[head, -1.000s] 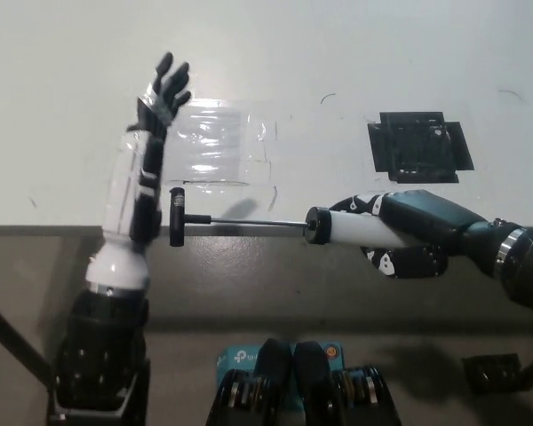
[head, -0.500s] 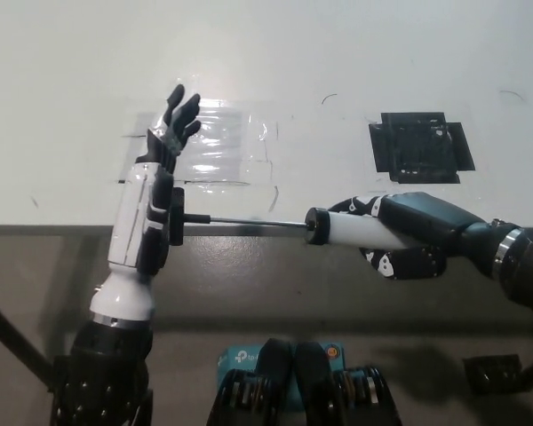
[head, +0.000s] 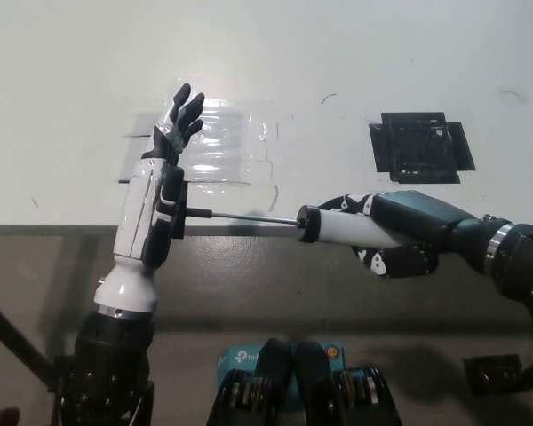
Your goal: The robot uses right hand to pick up a small white air pumper and uses its left hand to compress it, and then puts it on the desk
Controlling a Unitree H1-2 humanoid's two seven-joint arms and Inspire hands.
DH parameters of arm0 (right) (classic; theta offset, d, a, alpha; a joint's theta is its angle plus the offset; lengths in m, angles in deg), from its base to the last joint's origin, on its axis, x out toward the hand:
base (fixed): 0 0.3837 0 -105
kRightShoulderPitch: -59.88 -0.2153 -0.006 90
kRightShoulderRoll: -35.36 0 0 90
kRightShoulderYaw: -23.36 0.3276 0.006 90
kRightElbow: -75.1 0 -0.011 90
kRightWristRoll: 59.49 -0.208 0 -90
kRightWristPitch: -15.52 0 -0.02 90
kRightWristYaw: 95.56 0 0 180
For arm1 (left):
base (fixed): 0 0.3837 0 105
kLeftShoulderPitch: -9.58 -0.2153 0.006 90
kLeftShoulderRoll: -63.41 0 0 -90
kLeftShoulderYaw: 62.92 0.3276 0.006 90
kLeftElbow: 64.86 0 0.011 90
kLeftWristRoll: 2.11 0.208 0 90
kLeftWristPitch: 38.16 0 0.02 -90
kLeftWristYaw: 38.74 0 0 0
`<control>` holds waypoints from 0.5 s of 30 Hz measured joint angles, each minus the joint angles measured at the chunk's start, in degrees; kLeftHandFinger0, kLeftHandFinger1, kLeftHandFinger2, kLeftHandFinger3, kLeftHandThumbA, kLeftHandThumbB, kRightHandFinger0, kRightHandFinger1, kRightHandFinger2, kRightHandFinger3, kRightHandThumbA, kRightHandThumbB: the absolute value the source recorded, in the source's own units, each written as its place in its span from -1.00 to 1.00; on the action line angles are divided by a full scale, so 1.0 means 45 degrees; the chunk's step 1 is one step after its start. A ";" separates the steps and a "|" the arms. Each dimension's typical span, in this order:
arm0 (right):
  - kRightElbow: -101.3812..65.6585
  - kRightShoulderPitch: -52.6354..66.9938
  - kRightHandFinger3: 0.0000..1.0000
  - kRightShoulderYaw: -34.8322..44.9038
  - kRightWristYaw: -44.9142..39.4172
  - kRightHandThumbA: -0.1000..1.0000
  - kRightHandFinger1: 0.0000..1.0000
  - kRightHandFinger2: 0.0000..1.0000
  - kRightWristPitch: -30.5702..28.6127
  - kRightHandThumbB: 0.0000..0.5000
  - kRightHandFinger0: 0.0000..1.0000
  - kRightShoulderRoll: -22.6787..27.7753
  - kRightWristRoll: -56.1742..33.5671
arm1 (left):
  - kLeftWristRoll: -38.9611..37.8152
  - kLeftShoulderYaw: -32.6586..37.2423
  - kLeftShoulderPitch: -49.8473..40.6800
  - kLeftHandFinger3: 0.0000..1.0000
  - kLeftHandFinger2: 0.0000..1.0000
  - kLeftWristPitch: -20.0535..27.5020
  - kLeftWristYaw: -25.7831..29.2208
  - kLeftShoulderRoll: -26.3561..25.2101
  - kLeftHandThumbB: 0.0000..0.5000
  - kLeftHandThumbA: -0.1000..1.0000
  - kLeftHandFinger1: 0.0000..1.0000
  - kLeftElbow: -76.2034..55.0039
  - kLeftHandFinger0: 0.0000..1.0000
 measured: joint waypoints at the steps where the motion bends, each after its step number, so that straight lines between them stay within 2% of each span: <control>1: -0.0027 -0.0009 0.74 0.0000 -0.0015 -1.00 -0.01 0.53 0.0001 -0.51 -0.92 -0.0037 0.0000 | 0.0017 0.0001 0.0007 1.00 1.00 0.0019 0.0000 0.0000 0.15 1.00 1.00 0.0018 1.00; 6: -0.0133 -0.0104 0.71 -0.0002 -0.0096 -1.00 -0.02 0.52 0.0003 -0.48 -0.92 -0.0256 -0.0004 | 0.0053 -0.0001 0.0053 1.00 1.00 0.0043 0.0001 0.0004 0.14 1.00 1.00 0.0092 1.00; 10: -0.0133 -0.0245 0.59 -0.0089 -0.0193 -1.00 -0.06 0.53 0.0022 -0.48 -0.96 -0.0512 0.0019 | 0.0062 -0.0003 0.0075 1.00 1.00 0.0082 0.0047 0.0005 0.15 1.00 1.00 0.0137 1.00; 15: -0.0111 -0.0705 0.64 -0.0467 -0.0309 -1.00 -0.07 0.55 0.0091 -0.44 -0.98 -0.0908 0.0269 | 0.0040 -0.0001 0.0074 1.00 1.00 0.0089 0.0055 0.0008 0.17 1.00 1.00 0.0139 1.00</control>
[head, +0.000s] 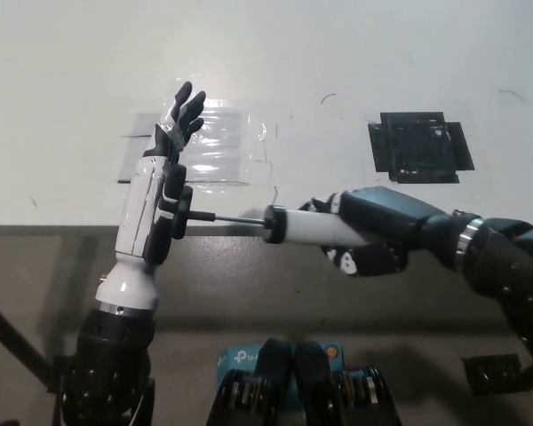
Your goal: The robot uses right hand to pick up a small white air pumper and uses its left hand to compress it, and then puts it on the desk
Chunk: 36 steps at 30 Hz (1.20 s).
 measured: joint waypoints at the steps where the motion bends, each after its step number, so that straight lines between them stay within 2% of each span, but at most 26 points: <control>1: 0.0013 -0.0105 0.63 -0.0098 -0.0025 -1.00 -0.08 0.55 0.0020 -0.44 -0.99 -0.0092 0.0067 | 0.0001 0.0000 0.0001 1.00 1.00 0.0000 0.0004 0.0001 0.17 1.00 1.00 0.0000 1.00; 3: 0.0066 -0.0289 0.61 -0.0255 -0.0069 -1.00 -0.09 0.53 0.0102 -0.42 -1.00 -0.0295 0.0170 | 0.0004 0.0003 -0.0001 1.00 1.00 -0.0003 0.0010 0.0012 0.18 1.00 1.00 -0.0001 1.00; 5: 0.0249 -0.0509 0.79 -0.0369 -0.0130 -1.00 0.04 0.65 0.0140 -0.46 -0.90 -0.0579 0.0189 | 0.0013 0.0010 0.0001 1.00 1.00 -0.0009 0.0011 0.0016 0.17 1.00 1.00 -0.0003 1.00; 7: 0.0411 -0.0696 0.77 -0.0485 -0.0166 -1.00 0.02 0.58 0.0144 -0.44 -0.91 -0.0764 0.0197 | 0.0019 0.0028 0.0001 1.00 1.00 -0.0019 0.0011 0.0024 0.16 1.00 1.00 -0.0004 1.00; 8: 0.0505 -0.0808 0.78 -0.0561 -0.0187 -1.00 0.08 0.65 0.0143 -0.39 -0.82 -0.0850 0.0222 | 0.0021 0.0043 0.0000 1.00 1.00 -0.0027 0.0010 0.0033 0.15 1.00 1.00 -0.0005 1.00; 9: 0.0619 -0.0923 0.57 -0.0648 -0.0212 -1.00 -0.01 0.46 0.0155 -0.40 -0.77 -0.0930 0.0307 | 0.0025 0.0026 -0.0002 1.00 1.00 -0.0041 0.0025 0.0048 0.14 1.00 1.00 -0.0012 1.00; 10: 0.0724 -0.1053 0.54 -0.0779 -0.0230 -1.00 0.00 0.31 0.0164 -0.32 -0.58 -0.0958 0.0438 | 0.0024 0.0019 -0.0004 1.00 1.00 -0.0052 0.0028 0.0032 0.14 1.00 1.00 -0.0018 1.00; 11: 0.0802 -0.1189 0.64 -0.0933 -0.0266 -1.00 0.14 0.40 0.0180 -0.29 -0.35 -0.0972 0.0566 | 0.0018 0.0027 -0.0006 1.00 1.00 -0.0058 0.0025 0.0035 0.14 1.00 1.00 -0.0030 1.00; 12: 0.0879 -0.1332 0.42 -0.1086 -0.0287 -1.00 0.10 0.29 0.0192 -0.26 -0.30 -0.1027 0.0693 | 0.0017 0.0051 -0.0003 1.00 1.00 -0.0065 0.0024 0.0061 0.14 1.00 1.00 -0.0037 1.00; 13: 0.0977 -0.1462 0.40 -0.1211 -0.0305 -1.00 0.11 0.28 0.0210 -0.23 -0.24 -0.1112 0.0827 | 0.0022 0.0053 -0.0001 1.00 1.00 -0.0071 0.0027 0.0086 0.13 1.00 1.00 -0.0064 1.00; 15: 0.1145 -0.1624 0.35 -0.1367 -0.0314 -1.00 -0.15 0.01 0.0224 -0.25 -0.41 -0.1192 0.1074 | 0.0026 0.0053 -0.0004 1.00 1.00 -0.0077 0.0029 0.0093 0.13 1.00 1.00 -0.0134 1.00; 18: 0.1394 -0.1761 0.27 -0.1548 -0.0326 -1.00 -0.30 -0.12 0.0236 -0.27 -0.57 -0.1412 0.1347 | 0.0053 0.0091 0.0002 1.00 1.00 -0.0079 0.0028 0.0116 0.12 1.00 1.00 -0.0251 1.00; 20: 0.1406 -0.1778 0.04 -0.1593 -0.0351 -1.00 -0.58 -0.40 0.0249 -0.28 -0.87 -0.1513 0.1460 | 0.0052 0.0112 0.0004 1.00 1.00 -0.0079 0.0025 0.0131 0.10 1.00 1.00 -0.0282 1.00; 21: 0.1400 -0.1785 -0.47 -0.1595 -0.0371 -1.00 -0.92 -0.80 0.0259 -0.42 -0.98 -0.1545 0.1520 | 0.0051 0.0116 0.0004 1.00 1.00 -0.0079 0.0025 0.0136 0.09 1.00 1.00 -0.0283 1.00; 22: 0.1387 -0.1792 -0.70 -0.1592 -0.0404 -1.00 -1.00 -0.89 0.0267 -0.46 -1.00 -0.1559 0.1566 | 0.0048 0.0117 0.0004 1.00 1.00 -0.0079 0.0025 0.0143 0.05 1.00 1.00 -0.0283 1.00; 23: 0.1385 -0.1792 -0.79 -0.1573 -0.0414 -1.00 -0.99 -0.89 0.0268 -0.51 -1.00 -0.1552 0.1574 | 0.0033 0.0119 0.0002 1.00 1.00 -0.0079 0.0022 0.0145 0.07 1.00 1.00 -0.0283 1.00; 24: 0.1385 -0.1792 -0.55 -0.1536 -0.0419 -1.00 -0.89 -0.64 0.0264 -0.49 -1.00 -0.1541 0.1571 | 0.0000 0.0118 0.0000 1.00 1.00 -0.0079 0.0018 0.0144 0.08 1.00 1.00 -0.0283 1.00; 25: 0.1385 -0.1790 0.08 -0.1467 -0.0418 -1.00 -0.65 0.01 0.0255 -0.51 -1.00 -0.1517 0.1559 | -0.0028 0.0105 -0.0001 1.00 1.00 -0.0079 0.0012 0.0137 0.12 1.00 1.00 -0.0283 1.00; 26: 0.1386 -0.1790 0.44 -0.1420 -0.0418 -1.00 -0.43 0.35 0.0245 -0.52 -1.00 -0.1488 0.1553 | -0.0052 0.0090 -0.0004 1.00 1.00 -0.0078 0.0009 0.0127 0.15 1.00 1.00 -0.0282 1.00; 27: 0.1386 -0.1788 0.64 -0.1321 -0.0417 -1.00 -0.23 0.52 0.0231 -0.53 -1.00 -0.1397 0.1546 | -0.0093 0.0047 -0.0014 1.00 1.00 -0.0076 0.0009 0.0110 0.20 1.00 1.00 -0.0282 1.00; 28: 0.1387 -0.1788 0.76 -0.1265 -0.0417 -1.00 -0.14 0.50 0.0227 -0.55 -1.00 -0.1336 0.1548 | -0.0119 0.0013 -0.0023 1.00 1.00 -0.0074 0.0010 0.0103 0.25 1.00 1.00 -0.0283 1.00; 29: 0.1385 -0.1784 0.83 -0.1088 -0.0416 -1.00 -0.07 0.51 0.0224 -0.58 -0.99 -0.1169 0.1555 | -0.0187 -0.0077 -0.0051 1.00 1.00 -0.0074 0.0009 0.0047 0.26 1.00 1.00 -0.0282 1.00; 31: 0.1362 -0.1772 0.78 -0.0725 -0.0417 -1.00 -0.04 0.49 0.0216 -0.60 -0.97 -0.0713 0.1533 | -0.0320 -0.0279 -0.0150 1.00 1.00 -0.0073 0.0000 -0.0176 0.15 1.00 1.00 -0.0283 1.00; 33: 0.1378 -0.1709 0.54 -0.0276 -0.0410 -1.00 -0.04 0.54 0.0112 -0.59 -0.95 -0.0219 0.1439 | -0.0460 -0.0571 -0.0320 1.00 1.00 -0.0045 -0.0006 -0.0467 0.12 1.00 1.00 -0.0281 1.00; 34: 0.1394 -0.1661 0.50 -0.0013 -0.0409 -1.00 -0.05 0.55 0.0093 -0.56 -0.97 0.0168 0.1391 | -0.0565 -0.0775 -0.0474 1.00 1.00 -0.0014 -0.0004 -0.0689 0.07 1.00 1.00 -0.0279 1.00; 36: 0.1469 -0.1604 0.61 0.0419 -0.0407 -1.00 -0.01 0.62 0.0079 -0.57 -0.95 0.0720 0.1272 | -0.0712 -0.1036 -0.0692 1.00 1.00 0.0086 -0.0003 -0.1034 -0.01 1.00 1.00 -0.0223 1.00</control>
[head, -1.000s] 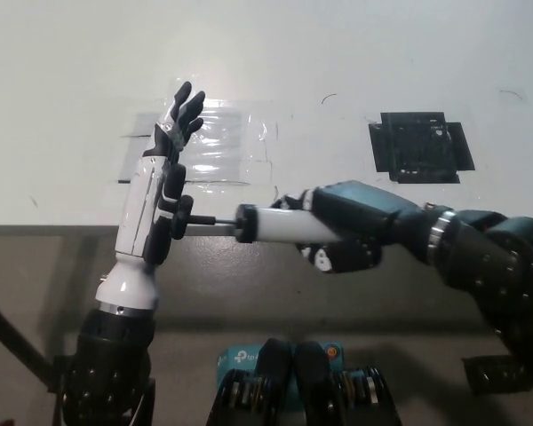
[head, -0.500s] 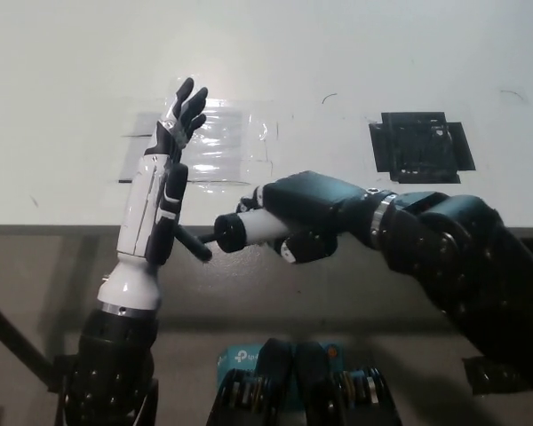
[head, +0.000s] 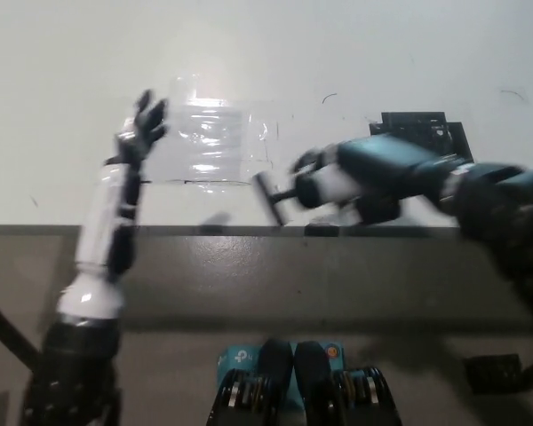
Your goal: The robot uses right hand to pick up a small white air pumper and uses its left hand to compress it, and then puts it on the desk
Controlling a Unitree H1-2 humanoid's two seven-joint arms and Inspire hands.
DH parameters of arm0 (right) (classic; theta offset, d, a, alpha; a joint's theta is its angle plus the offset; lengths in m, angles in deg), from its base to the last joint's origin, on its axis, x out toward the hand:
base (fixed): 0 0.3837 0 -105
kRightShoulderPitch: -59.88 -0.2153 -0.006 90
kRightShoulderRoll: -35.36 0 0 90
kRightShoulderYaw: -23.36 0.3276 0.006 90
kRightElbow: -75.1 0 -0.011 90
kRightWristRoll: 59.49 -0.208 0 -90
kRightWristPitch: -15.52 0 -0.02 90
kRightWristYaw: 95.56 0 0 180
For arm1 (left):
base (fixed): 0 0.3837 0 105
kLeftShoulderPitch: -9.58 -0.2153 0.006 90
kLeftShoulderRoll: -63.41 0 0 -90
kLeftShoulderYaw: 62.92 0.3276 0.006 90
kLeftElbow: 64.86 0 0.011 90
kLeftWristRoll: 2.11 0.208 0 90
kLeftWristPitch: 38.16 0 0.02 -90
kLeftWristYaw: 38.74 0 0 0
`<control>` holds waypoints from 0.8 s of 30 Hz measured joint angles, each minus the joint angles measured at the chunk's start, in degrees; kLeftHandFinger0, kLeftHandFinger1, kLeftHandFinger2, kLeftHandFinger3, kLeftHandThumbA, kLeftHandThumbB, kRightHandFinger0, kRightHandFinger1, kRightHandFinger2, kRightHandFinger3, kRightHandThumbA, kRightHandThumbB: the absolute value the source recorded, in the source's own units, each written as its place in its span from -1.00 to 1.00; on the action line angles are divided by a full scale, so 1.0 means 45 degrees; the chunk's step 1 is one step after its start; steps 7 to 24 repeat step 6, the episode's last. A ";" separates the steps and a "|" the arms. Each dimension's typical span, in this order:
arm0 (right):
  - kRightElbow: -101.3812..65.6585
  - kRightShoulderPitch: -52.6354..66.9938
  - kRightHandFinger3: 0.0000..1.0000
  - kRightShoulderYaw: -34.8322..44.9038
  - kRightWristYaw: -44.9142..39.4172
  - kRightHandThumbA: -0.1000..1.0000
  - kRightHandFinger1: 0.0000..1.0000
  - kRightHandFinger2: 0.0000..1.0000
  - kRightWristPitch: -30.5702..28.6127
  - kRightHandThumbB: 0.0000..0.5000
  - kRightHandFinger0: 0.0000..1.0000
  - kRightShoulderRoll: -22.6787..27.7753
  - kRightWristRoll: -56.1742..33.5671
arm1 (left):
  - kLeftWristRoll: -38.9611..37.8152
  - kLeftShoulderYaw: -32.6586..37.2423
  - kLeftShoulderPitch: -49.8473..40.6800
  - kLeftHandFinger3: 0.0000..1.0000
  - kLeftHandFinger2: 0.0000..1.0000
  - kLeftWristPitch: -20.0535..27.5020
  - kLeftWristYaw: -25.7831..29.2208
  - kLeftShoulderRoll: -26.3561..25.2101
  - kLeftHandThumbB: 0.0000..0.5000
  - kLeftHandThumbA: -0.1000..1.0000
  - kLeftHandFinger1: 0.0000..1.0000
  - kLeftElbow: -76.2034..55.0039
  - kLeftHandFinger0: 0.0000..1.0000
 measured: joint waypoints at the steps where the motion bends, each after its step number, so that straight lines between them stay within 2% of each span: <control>1: 0.0063 0.0003 0.71 0.0186 0.0001 -1.00 -0.01 0.60 0.0000 -0.57 -0.94 0.0233 -0.0037 | -0.0077 -0.0132 -0.0082 1.00 1.00 0.0095 -0.0001 -0.0127 -0.01 1.00 1.00 0.0051 1.00; 4: 0.0297 0.0001 1.00 0.0698 0.0009 -1.00 0.08 0.67 0.0003 -0.50 -0.88 0.0730 -0.0101 | -0.0274 -0.0419 -0.0289 1.00 1.00 0.0306 0.0001 -0.0389 0.02 1.00 1.00 0.0233 1.00; 6: 0.0580 -0.0026 1.00 0.0926 0.0045 -1.00 -0.14 0.59 0.0003 -0.50 -0.99 0.0913 -0.0093 | -0.0409 -0.0526 -0.0411 1.00 1.00 0.0427 0.0000 -0.0505 0.04 1.00 1.00 0.0422 1.00; 24: 0.0580 -0.0026 1.00 0.0926 0.0045 -1.00 -0.14 0.59 0.0003 -0.50 -0.99 0.0913 -0.0093 | -0.0409 -0.0526 -0.0411 1.00 1.00 0.0427 0.0000 -0.0505 0.04 1.00 1.00 0.0422 1.00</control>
